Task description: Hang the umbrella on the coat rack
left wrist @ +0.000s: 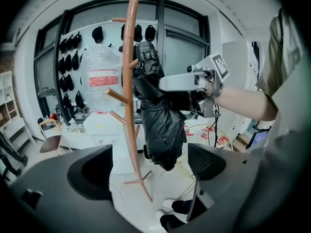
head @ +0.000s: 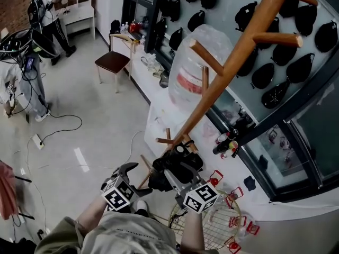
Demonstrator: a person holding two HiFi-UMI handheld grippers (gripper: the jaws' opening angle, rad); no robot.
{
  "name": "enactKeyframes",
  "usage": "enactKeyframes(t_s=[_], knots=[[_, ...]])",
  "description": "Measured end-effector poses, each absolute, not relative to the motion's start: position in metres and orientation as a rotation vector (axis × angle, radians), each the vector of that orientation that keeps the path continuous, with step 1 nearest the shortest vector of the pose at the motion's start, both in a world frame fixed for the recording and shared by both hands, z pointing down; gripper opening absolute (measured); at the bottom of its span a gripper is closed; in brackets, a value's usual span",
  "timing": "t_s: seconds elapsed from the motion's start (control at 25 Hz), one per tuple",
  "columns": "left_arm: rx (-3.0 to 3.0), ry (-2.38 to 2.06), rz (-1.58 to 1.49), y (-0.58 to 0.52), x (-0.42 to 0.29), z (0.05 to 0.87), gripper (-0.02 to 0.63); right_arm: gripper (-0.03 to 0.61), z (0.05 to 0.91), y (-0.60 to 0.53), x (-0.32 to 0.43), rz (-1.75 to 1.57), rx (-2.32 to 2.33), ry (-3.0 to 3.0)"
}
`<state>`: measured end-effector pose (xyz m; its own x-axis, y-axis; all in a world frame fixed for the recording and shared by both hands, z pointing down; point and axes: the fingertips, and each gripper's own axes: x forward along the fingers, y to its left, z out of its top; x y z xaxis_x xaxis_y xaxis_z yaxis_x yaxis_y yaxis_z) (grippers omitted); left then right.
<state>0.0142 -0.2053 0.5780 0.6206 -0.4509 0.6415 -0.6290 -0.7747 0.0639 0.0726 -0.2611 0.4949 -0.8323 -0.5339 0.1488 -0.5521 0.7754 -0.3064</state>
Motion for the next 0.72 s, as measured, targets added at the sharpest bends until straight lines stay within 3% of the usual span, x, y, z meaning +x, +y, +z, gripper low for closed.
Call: enactKeyframes(t_s=[0.72], knots=[[2.570, -0.844, 0.898, -0.229, 0.000, 0.590, 0.463, 0.167, 0.537, -0.296, 0.056, 0.555, 0.967, -2.792]])
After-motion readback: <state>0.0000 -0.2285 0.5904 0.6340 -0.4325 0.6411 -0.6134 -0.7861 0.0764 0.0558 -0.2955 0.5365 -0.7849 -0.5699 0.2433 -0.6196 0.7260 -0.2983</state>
